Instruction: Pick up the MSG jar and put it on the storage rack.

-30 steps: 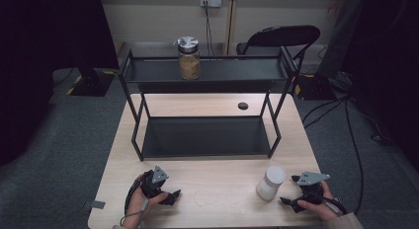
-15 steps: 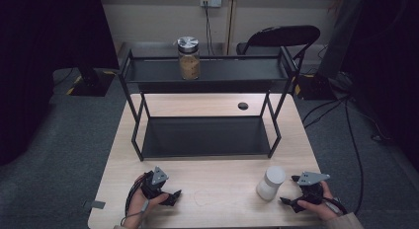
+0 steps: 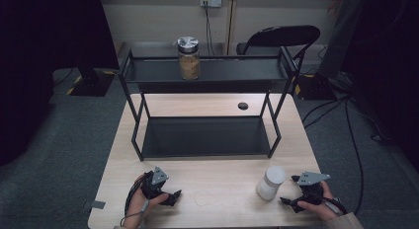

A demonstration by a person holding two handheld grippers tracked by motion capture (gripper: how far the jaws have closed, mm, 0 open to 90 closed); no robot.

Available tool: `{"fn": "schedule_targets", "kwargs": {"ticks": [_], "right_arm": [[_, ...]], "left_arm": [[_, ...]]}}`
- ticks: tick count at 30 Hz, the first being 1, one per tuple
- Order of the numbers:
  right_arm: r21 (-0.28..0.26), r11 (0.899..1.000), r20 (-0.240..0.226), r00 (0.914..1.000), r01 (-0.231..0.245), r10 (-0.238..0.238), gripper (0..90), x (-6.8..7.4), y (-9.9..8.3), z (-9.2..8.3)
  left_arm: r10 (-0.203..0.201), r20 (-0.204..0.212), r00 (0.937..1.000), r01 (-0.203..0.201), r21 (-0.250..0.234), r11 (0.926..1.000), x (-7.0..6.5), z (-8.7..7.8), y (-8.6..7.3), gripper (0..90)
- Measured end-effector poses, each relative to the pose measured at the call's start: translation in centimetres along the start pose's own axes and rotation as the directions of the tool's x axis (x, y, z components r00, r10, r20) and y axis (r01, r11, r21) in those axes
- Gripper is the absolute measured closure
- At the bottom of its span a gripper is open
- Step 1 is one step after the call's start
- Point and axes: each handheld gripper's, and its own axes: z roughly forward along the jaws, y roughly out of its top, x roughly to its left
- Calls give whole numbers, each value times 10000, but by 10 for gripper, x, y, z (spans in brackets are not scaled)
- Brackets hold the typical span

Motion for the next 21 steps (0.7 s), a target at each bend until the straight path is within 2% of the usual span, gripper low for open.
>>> {"fn": "schedule_targets", "kwargs": {"ticks": [21], "right_arm": [[36, 10000, -145, 9999, 6, -5, 0, -2, 2, -1]], "left_arm": [[-4, -4, 10000, 4, -3, 10000, 0, 0, 0, 0]]}}
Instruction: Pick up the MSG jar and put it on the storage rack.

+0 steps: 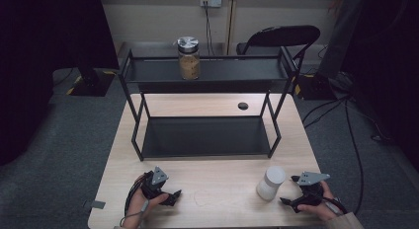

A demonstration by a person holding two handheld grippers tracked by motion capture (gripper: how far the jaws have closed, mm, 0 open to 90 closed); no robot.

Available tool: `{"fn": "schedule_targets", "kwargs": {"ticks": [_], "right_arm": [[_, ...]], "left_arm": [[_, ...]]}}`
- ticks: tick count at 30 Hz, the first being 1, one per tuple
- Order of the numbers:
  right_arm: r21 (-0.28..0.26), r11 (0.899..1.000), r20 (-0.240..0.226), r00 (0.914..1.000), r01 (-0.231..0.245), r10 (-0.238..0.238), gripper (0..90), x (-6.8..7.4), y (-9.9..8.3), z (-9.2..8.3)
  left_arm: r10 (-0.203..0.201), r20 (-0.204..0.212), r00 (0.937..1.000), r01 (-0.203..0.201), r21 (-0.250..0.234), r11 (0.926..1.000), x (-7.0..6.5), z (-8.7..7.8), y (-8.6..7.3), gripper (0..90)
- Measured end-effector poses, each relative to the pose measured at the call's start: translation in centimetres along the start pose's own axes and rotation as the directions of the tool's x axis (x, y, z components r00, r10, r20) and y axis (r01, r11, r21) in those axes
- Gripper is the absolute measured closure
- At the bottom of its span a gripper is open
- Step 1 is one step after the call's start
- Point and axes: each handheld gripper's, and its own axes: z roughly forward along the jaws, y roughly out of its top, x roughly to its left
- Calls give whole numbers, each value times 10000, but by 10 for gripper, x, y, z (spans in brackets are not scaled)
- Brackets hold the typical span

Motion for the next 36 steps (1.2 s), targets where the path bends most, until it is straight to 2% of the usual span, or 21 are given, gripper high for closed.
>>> {"fn": "schedule_targets", "kwargs": {"ticks": [3, 7, 11, 17, 25, 27, 29, 34, 36], "right_arm": [[-2, 10000, -45, 10000, 17, -17, 8, 1, 2, -2], [-335, 9994, -270, 9996, -47, 37, 8, -1, 4, -7], [-645, 9979, -693, 9976, 44, -89, 8, -2, 10, -11], [-1263, 9918, -1228, 9924, -219, 63, 5, -2, 15, -14], [-1586, 9871, -1592, 9873, -243, -13, 5, -2, 27, -9], [-1754, 9838, -1701, 9854, -377, 74, 5, -1, 29, -6], [-1837, 9826, -1720, 9851, -274, -47, 6, -1, 32, -5], [-1887, 9820, -1692, 9848, 60, -385, 109, -1, 41, -1], [-1928, 9808, -1742, 9826, 303, -646, 201, -2, 42, 0]], "left_arm": [[-4, 0, 10000, 4, -2, 10000, 0, 0, 0, 0], [1, 0, 10000, -1, 2, 10000, 0, 0, 0, 0], [2, 0, 10000, -2, 2, 10000, 0, 0, 0, 0], [3, 1, 10000, -3, 3, 10000, 0, 0, 0, 0], [2, 2, 10000, -2, 2, 10000, 0, 0, 0, 0], [4, 1, 10000, -4, 3, 10000, 0, 0, 0, 0], [2, 0, 10000, -2, 1, 10000, 0, 0, 0, 0], [3, 1, 10000, -3, 1, 10000, 0, 0, 0, 0], [1, 0, 10000, -1, 1, 10000, 0, 0, 0, 0]]}}
